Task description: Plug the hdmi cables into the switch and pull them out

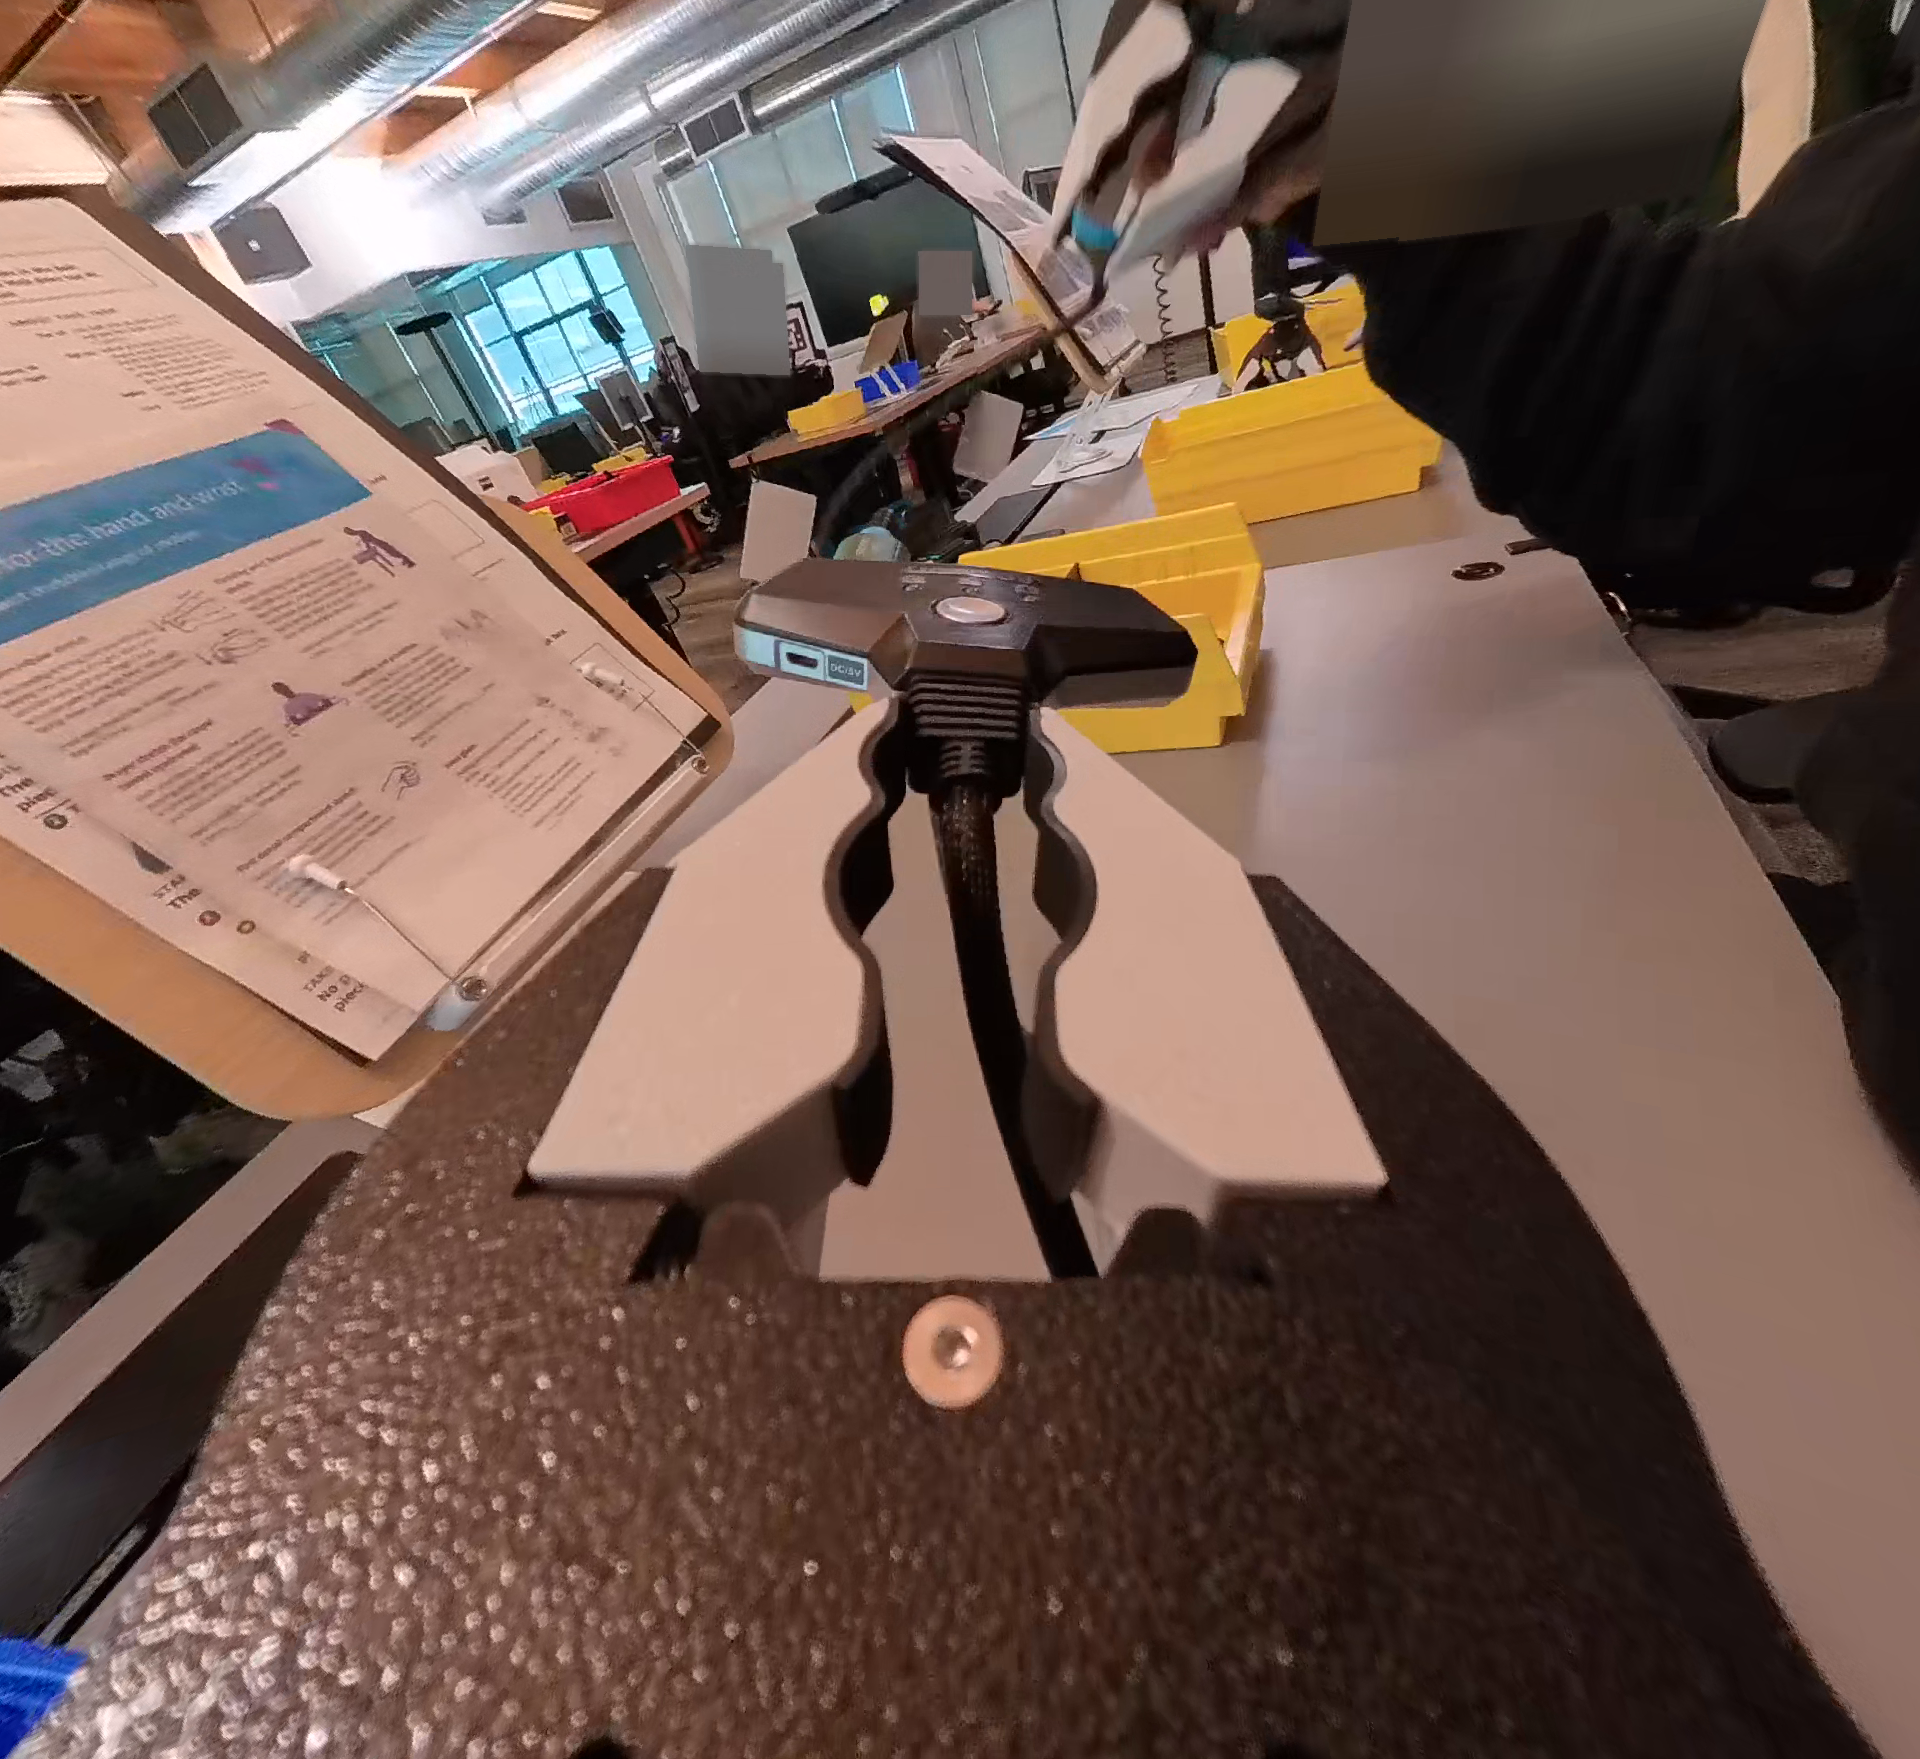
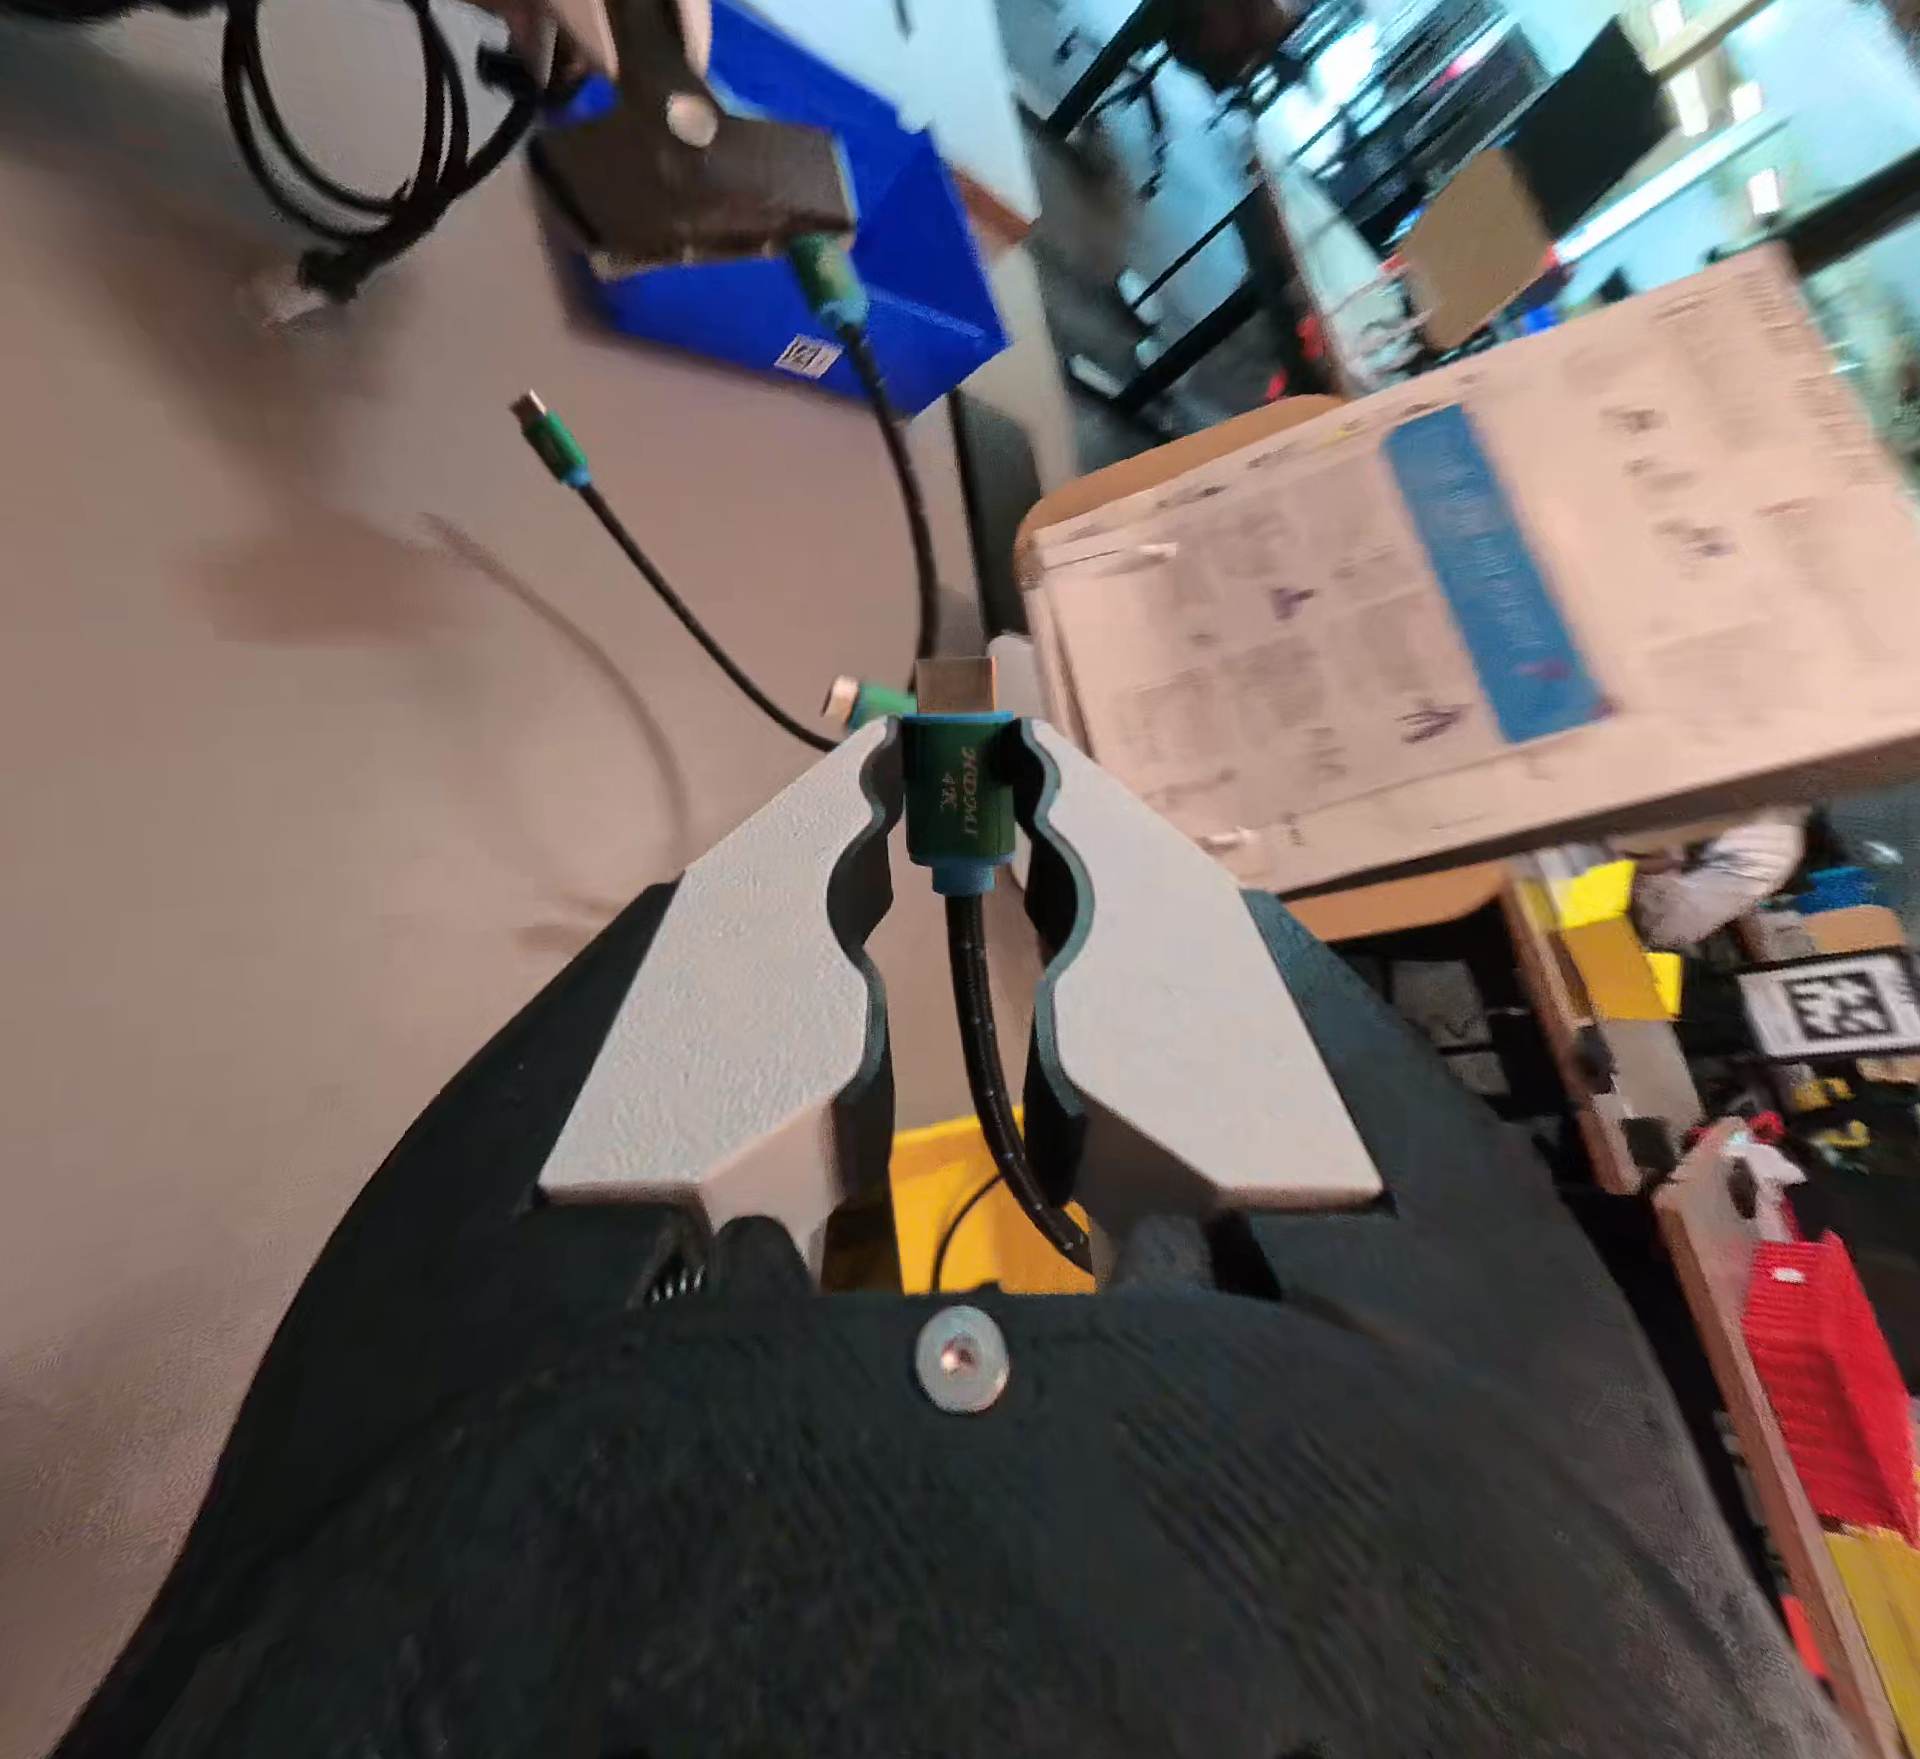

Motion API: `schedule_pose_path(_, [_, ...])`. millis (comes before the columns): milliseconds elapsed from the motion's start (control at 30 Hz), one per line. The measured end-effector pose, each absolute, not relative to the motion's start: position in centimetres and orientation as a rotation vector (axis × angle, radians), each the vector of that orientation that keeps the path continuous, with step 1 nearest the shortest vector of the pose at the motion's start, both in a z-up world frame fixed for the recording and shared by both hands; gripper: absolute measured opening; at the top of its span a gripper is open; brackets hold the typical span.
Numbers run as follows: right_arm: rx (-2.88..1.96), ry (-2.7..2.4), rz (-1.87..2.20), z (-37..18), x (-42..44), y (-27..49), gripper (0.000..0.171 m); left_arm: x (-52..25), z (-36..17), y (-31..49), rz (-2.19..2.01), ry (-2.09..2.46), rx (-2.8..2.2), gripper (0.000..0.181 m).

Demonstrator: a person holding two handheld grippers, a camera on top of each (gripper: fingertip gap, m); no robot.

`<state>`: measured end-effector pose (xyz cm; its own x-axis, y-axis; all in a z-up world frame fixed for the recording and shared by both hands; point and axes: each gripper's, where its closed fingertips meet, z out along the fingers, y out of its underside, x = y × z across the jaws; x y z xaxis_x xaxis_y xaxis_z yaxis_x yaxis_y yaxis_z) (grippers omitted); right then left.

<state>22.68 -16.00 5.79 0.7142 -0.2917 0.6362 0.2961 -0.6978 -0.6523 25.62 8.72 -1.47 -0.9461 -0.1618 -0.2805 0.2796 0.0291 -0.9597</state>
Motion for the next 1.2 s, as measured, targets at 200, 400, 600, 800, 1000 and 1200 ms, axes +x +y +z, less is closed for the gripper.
schedule_pose_path(200, [-2.177,0.270,-1.168,6.2,20.3,-26.1,0.019,26.4,-1.8,9.2,-2.056,1.980,0.065,0.019])
schedule_pose_path(400, [-2.253,0.593,-1.087,-3.2,19.4,-32.3,0.019,26.7,-1.7,8.3,-2.144,1.952,0.062,0.019])
schedule_pose_path(600, [-2.158,0.693,-1.077,-9.1,19.7,-31.6,0.019,26.6,-2.2,7.8,-2.132,1.992,0.062,0.019])
schedule_pose_path(800, [-2.126,0.851,-0.993,-13.4,24.1,-29.2,0.019,26.4,-2.2,7.3,-2.138,2.002,0.058,0.019])
schedule_pose_path(1000, [-2.494,0.950,-0.818,-20.6,25.0,-29.4,0.056,25.8,-2.5,6.9,-2.145,2.013,0.059,0.019])
schedule_pose_path(1200, [-2.476,1.054,-0.637,-19.3,24.5,-29.7,0.083,25.5,-2.8,6.7,-2.157,2.014,0.056,0.019])
